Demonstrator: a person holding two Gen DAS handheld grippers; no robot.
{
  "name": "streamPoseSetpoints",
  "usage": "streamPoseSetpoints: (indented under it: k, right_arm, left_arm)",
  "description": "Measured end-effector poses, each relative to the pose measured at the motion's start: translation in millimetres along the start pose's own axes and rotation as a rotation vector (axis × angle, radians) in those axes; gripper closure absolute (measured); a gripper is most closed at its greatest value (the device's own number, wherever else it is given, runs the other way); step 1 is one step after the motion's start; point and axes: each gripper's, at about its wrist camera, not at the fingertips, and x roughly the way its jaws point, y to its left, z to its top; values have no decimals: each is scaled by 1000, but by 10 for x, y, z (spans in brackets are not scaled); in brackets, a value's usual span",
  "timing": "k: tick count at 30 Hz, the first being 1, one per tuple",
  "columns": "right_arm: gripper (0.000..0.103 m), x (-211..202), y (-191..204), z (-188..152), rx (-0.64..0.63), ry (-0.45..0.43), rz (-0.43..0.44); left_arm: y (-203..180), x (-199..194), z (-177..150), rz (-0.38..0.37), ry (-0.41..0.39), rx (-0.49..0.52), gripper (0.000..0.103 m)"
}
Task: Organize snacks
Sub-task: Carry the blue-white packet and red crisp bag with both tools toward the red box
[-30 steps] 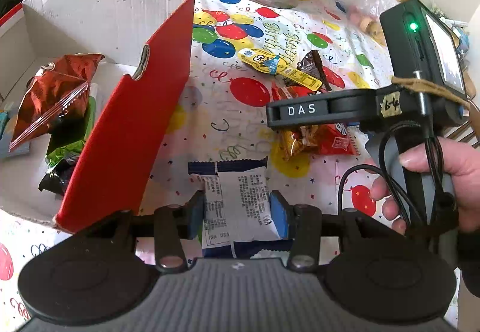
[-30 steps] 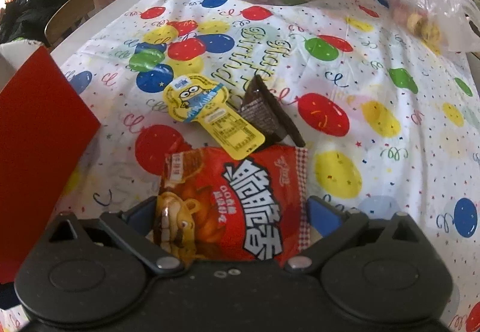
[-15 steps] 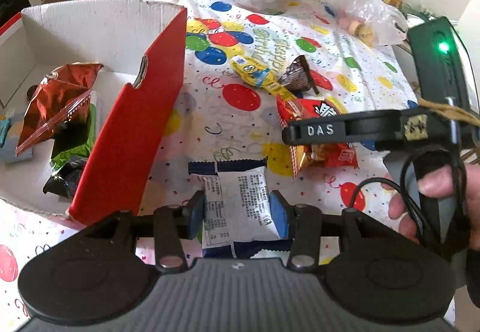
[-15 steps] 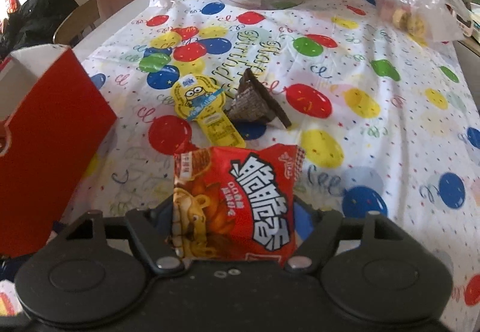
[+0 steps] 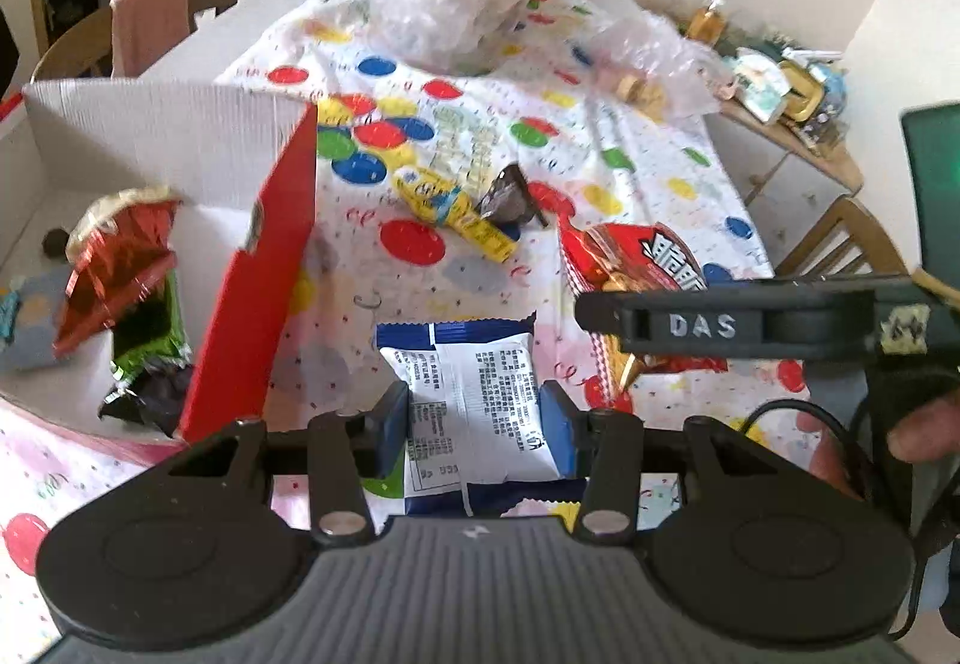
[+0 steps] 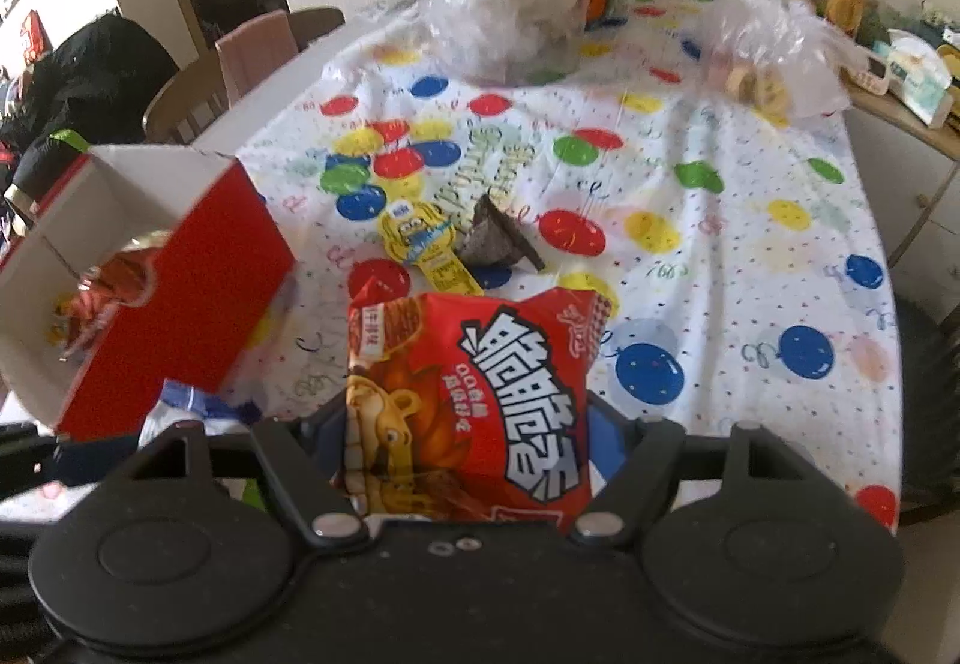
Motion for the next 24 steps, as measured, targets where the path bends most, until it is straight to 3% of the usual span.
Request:
streamPoseSetpoints:
  k: [11,24]
  right_arm:
    - [28,-473,495,18,-4,-61,4]
    - [28,-521,1458,150,-30,-93,32]
  left_arm:
    - [419,-558,253,-9,-80,31,57]
    - [1359,-975,514,18,-113,31,57]
